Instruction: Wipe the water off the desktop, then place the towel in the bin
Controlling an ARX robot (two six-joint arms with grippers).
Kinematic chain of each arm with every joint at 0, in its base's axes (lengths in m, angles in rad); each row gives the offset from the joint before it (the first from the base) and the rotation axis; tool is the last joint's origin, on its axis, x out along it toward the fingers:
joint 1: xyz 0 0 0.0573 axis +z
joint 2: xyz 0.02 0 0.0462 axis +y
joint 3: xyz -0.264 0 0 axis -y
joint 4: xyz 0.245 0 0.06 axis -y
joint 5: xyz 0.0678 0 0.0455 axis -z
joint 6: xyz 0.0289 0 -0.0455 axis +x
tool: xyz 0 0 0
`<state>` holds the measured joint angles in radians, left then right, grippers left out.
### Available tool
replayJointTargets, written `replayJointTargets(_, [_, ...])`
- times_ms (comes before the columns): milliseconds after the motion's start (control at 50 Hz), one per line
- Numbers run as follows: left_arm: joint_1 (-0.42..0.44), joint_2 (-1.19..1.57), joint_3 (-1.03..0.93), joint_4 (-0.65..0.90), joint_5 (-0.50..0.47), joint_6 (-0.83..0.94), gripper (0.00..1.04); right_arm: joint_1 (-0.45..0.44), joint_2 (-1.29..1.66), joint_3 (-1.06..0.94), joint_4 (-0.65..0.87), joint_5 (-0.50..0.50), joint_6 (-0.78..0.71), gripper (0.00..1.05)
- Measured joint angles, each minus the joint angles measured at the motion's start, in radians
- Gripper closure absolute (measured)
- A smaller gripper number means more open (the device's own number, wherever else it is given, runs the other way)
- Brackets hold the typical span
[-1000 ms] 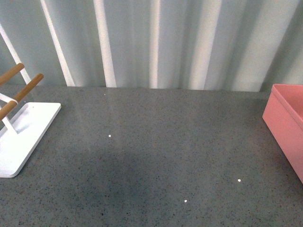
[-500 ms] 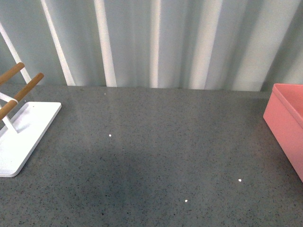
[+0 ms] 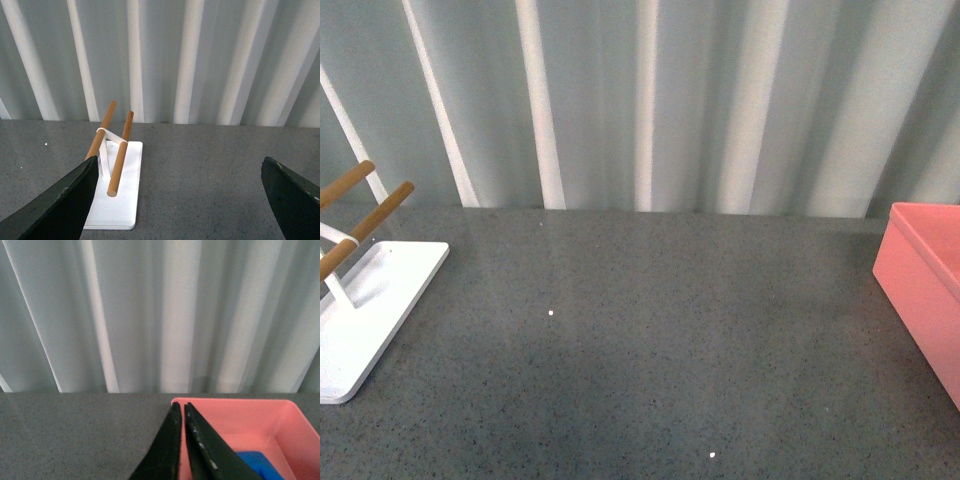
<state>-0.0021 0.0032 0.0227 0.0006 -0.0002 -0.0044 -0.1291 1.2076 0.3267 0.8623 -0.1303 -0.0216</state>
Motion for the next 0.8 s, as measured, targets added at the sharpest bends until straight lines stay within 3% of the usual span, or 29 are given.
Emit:
replayJointTargets(260, [0.000, 0.000, 0.000, 0.000, 0.000, 0.000, 0.07, 0.052, -0.198, -0.160, -0.031, 0.050, 0.001, 1.01])
replayJointTargets(380, [0.000, 0.000, 0.000, 0.000, 0.000, 0.000, 0.07, 0.121, -0.294, -0.211, -0.078, 0.116, 0.001, 1.01])
replayJointTargets(800, [0.000, 0.000, 0.000, 0.000, 0.000, 0.000, 0.07, 0.126, -0.528, -0.303, -0.204, 0.122, 0.003, 1.01])
